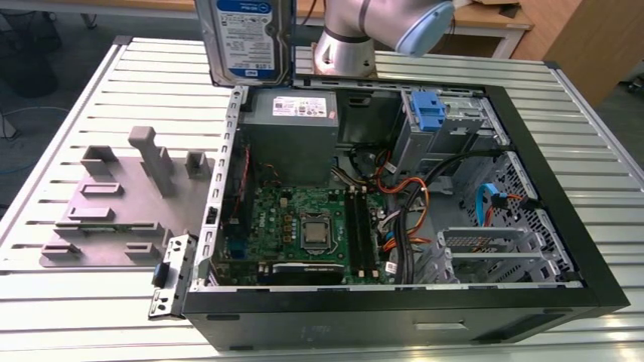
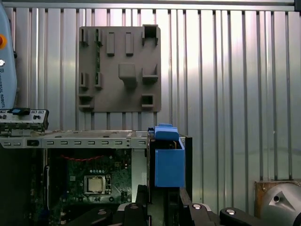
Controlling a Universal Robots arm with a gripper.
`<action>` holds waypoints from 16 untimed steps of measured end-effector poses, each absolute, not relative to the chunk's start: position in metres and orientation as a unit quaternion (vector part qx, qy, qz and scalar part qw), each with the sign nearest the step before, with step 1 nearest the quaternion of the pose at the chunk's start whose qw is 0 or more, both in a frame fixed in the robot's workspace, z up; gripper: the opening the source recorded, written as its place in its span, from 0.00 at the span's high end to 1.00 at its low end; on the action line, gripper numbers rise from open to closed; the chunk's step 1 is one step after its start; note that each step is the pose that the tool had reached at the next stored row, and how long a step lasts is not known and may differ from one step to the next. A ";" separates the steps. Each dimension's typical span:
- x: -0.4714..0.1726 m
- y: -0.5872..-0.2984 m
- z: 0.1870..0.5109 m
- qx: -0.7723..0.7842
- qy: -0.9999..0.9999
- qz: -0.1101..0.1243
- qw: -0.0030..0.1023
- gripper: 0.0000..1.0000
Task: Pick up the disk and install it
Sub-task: 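Pick up the disk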
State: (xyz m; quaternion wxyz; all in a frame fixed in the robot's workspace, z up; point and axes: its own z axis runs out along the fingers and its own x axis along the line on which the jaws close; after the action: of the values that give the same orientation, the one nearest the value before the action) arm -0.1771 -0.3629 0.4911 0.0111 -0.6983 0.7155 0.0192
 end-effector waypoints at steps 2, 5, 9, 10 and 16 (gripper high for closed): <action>-0.171 -0.363 0.491 -0.698 0.715 0.019 0.011 0.65; -0.160 -0.363 0.491 -0.698 0.715 0.019 0.011 0.65; -0.146 -0.363 0.490 -0.698 0.716 0.019 0.011 0.65; -0.142 -0.363 0.490 -0.698 0.716 0.019 0.011 0.65; -0.122 -0.363 0.490 -0.698 0.716 0.019 0.011 0.65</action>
State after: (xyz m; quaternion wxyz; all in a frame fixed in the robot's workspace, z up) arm -0.1215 -0.3629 0.4901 0.0110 -0.6982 0.7155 0.0192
